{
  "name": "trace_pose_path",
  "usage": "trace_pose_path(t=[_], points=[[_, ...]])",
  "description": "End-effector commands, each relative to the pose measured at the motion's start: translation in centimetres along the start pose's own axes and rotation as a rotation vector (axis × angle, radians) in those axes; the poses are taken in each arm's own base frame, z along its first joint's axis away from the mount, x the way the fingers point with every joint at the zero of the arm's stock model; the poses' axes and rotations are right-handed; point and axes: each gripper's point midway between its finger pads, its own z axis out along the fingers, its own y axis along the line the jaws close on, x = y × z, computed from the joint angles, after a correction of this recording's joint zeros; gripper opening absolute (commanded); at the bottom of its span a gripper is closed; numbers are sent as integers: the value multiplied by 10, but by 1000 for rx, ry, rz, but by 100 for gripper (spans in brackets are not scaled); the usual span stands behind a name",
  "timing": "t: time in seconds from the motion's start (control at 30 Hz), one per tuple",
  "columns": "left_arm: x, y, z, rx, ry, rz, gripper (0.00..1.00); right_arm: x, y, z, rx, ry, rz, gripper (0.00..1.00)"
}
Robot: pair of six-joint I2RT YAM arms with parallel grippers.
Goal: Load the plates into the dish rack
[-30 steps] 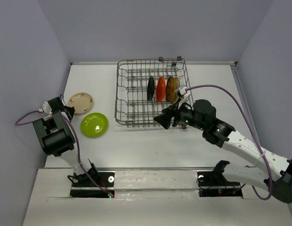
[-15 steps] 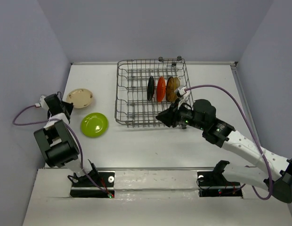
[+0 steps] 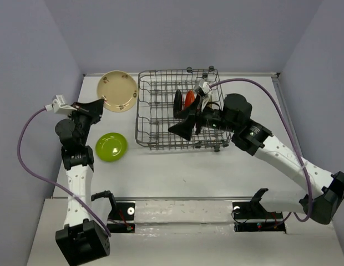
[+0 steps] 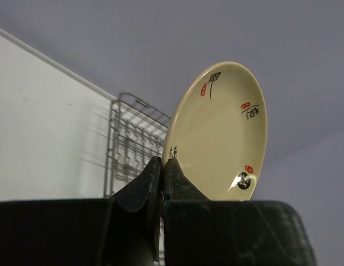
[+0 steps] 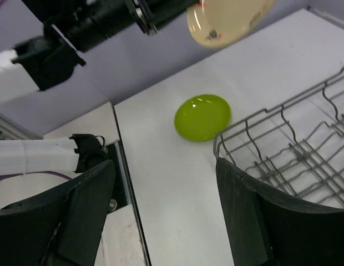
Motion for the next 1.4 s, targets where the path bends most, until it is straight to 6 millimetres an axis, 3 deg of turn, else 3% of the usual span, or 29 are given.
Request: trace_pose_path(t=[0.0,0.03,0.13,0.17,0.27,0.33,0.37,0.4,0.47,0.63,0.77,0.87,1.03,1.17,1.23,1.37], points=[[53,-58,-39,371,235,-19,6,-61,20,-8,-163,-89,-175,81],[74,-69,-58,494,328,-56,6,-67,14,-11,-179,-77,-195,82],[111,-69,-91,602,490,-154,6,-79,-11,-6,-143,-59,-177,85],[114,-76,-98,652,497,-136,6,-100,-21,-11,-117,-83,-193,85],[133,-96,-114,760,577,-86,6,-91,-45,5,-116,6,-163,88],[134,-108,-118,816,596,-53,6,-99,-49,12,-112,63,-155,90],[141,-113,-120,840,635,-55,6,-82,-69,29,-101,127,-109,90],[139,-120,-120,861,640,-47,6,-71,-74,31,-92,180,-69,90],[140,-125,-121,882,662,-42,6,-67,-84,42,-99,211,-66,90],[149,-147,-139,996,737,-56,6,-47,-61,42,-262,259,-113,90],[153,-143,-133,966,742,-40,6,-41,-52,39,-288,283,-88,90],[155,-140,-126,935,743,-24,6,-26,-45,37,-294,316,-60,89],[160,-133,-117,888,747,11,6,-35,-64,35,-105,302,-32,89],[166,-124,-108,822,774,14,6,-38,-44,28,-179,301,29,88],[165,-122,-103,813,752,63,6,-30,-33,31,-197,320,49,88],[165,-120,-102,801,749,68,6,15,-29,39,-144,434,73,87]])
